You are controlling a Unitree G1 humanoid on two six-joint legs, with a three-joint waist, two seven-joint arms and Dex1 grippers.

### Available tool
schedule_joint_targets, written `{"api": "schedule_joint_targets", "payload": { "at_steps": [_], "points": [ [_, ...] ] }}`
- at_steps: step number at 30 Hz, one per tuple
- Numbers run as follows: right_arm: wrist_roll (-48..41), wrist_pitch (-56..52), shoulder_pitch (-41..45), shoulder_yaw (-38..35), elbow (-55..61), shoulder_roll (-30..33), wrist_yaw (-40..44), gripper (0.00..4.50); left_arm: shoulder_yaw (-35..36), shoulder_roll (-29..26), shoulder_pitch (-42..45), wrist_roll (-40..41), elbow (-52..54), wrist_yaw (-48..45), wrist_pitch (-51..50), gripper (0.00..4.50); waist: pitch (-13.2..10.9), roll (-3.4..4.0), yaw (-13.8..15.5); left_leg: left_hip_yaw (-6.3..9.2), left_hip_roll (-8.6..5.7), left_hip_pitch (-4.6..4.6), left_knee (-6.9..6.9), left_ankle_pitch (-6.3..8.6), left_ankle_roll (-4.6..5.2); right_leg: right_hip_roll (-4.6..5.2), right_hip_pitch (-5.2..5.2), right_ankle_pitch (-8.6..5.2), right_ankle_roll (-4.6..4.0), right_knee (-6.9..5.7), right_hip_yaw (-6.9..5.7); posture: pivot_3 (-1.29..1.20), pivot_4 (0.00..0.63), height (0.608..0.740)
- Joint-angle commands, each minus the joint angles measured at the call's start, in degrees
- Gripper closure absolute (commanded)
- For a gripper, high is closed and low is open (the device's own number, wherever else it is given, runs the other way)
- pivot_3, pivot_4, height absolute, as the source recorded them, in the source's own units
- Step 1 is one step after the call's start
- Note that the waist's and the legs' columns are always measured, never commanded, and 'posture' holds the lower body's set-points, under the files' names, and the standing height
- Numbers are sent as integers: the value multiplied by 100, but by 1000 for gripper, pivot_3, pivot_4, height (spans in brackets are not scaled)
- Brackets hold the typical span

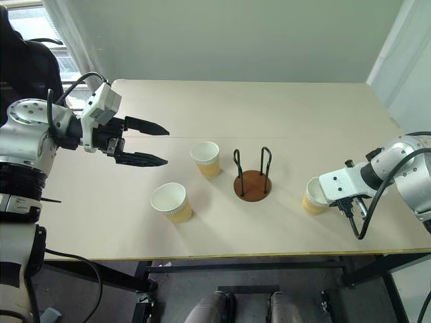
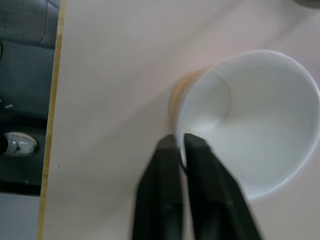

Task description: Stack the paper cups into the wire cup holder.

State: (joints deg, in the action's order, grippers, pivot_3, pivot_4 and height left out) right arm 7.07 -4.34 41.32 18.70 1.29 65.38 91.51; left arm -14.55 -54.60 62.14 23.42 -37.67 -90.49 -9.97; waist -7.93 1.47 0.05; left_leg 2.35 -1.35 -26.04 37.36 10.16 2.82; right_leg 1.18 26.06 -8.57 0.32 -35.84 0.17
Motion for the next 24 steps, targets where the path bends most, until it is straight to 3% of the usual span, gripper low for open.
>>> {"api": "schedule_joint_targets", "payload": {
  "at_steps": [1,13,24],
  "points": [
    [17,-8,75,-87,292,84,98,4445,53,-61,176,93,77,-201,93,0,0,0,0,1,0,0,0,0,0,0,0,0,0,0,0,0,150,740],
    [40,-156,-389,-290,1017,274,-77,4445,106,2,173,80,27,-201,75,0,0,-1,2,0,-1,1,0,7,-13,0,-2,0,-1,1,0,0,150,740],
    [459,512,697,-38,-511,-332,-303,4445,136,20,183,42,-35,-201,73,0,0,-1,-1,1,1,4,6,-1,1,0,-2,7,-4,-1,1,0,150,740]
  ]
}}
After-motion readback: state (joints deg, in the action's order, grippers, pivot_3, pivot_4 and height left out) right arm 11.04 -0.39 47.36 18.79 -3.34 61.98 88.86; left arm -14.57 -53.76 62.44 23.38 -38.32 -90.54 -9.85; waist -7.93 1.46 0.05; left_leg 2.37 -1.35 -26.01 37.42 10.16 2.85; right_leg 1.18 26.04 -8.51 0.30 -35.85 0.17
